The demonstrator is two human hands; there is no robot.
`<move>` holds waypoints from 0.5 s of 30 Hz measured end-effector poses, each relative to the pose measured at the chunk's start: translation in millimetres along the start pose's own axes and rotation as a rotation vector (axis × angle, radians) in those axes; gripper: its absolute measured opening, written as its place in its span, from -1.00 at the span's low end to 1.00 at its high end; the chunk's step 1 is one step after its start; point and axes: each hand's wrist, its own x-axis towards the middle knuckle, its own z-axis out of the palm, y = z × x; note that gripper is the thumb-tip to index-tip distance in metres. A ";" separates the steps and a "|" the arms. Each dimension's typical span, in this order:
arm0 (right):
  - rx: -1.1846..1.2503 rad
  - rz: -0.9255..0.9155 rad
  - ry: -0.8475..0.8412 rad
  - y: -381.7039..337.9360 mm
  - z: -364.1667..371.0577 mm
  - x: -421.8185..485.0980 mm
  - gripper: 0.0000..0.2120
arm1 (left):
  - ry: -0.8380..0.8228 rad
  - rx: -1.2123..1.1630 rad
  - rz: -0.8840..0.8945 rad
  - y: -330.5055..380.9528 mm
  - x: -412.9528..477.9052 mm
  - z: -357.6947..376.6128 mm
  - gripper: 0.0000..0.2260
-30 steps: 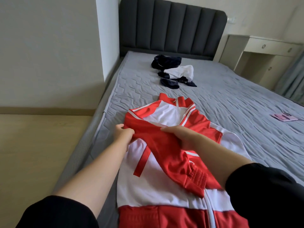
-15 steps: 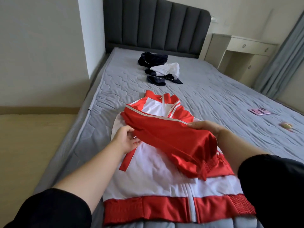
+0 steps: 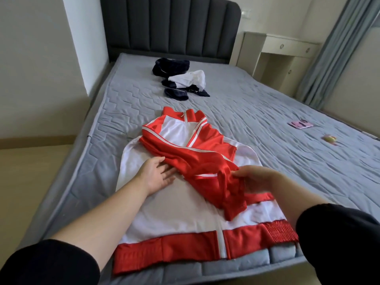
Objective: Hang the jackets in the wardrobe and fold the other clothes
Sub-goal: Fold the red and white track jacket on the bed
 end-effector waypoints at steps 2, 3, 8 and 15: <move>0.094 -0.061 -0.004 -5.5 -5.7 -9.1 -0.83 | -0.005 -0.017 0.018 1.4 -0.3 -0.8 -0.83; 0.073 -0.071 0.021 -6.5 -10.8 -11.4 -0.80 | -0.005 -0.023 0.024 1.6 -0.7 -1.1 -0.83; -0.608 0.348 0.126 3.7 -23.6 -17.3 -0.90 | 0.045 -0.027 0.026 -4.1 -0.1 -0.9 -0.85; -0.792 -0.229 0.634 -14.3 0.8 22.2 -0.82 | 0.050 -0.111 0.021 -2.9 8.4 0.2 -0.86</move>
